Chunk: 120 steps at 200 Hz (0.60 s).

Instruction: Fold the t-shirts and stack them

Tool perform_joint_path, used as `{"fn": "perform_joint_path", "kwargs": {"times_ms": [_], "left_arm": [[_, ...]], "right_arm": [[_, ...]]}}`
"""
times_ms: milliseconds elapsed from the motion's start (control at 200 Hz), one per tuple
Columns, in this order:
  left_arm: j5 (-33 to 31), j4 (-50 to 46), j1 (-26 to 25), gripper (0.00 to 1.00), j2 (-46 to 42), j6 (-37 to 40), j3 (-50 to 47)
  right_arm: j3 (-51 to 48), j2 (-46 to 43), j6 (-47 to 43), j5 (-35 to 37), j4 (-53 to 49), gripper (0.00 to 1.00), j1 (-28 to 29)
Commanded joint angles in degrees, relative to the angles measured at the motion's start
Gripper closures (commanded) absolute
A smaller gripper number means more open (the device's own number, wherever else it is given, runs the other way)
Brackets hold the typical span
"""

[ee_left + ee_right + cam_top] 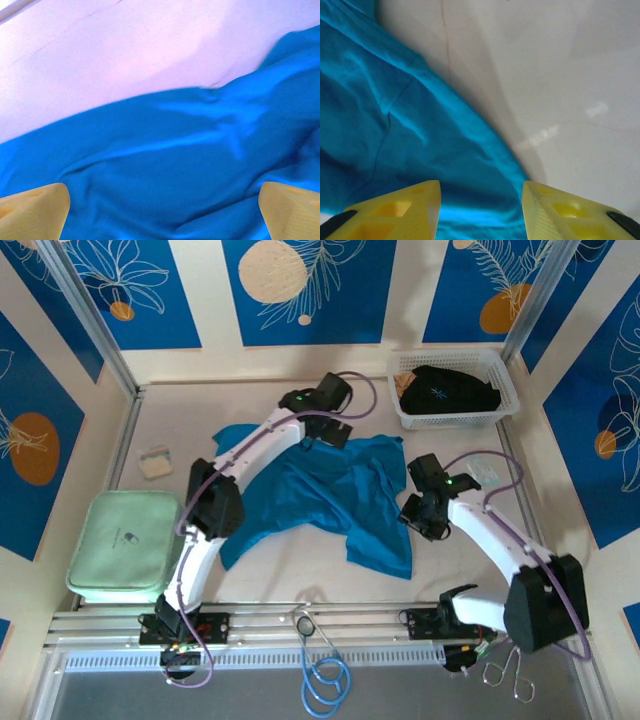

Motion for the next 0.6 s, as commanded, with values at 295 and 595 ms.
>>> {"fn": "perform_joint_path", "kwargs": {"times_ms": [295, 595], "left_arm": [[8.99, 3.89, 0.23, 0.0, 22.01, 4.36, 12.29], [-6.64, -1.54, 1.53, 0.07, 25.09, -2.46, 15.67]], "right_arm": [[0.39, 15.63, -3.24, -3.46, 12.56, 0.5, -0.24], [1.18, 19.29, -0.56, -1.31, 13.12, 1.0, -1.04]]}}
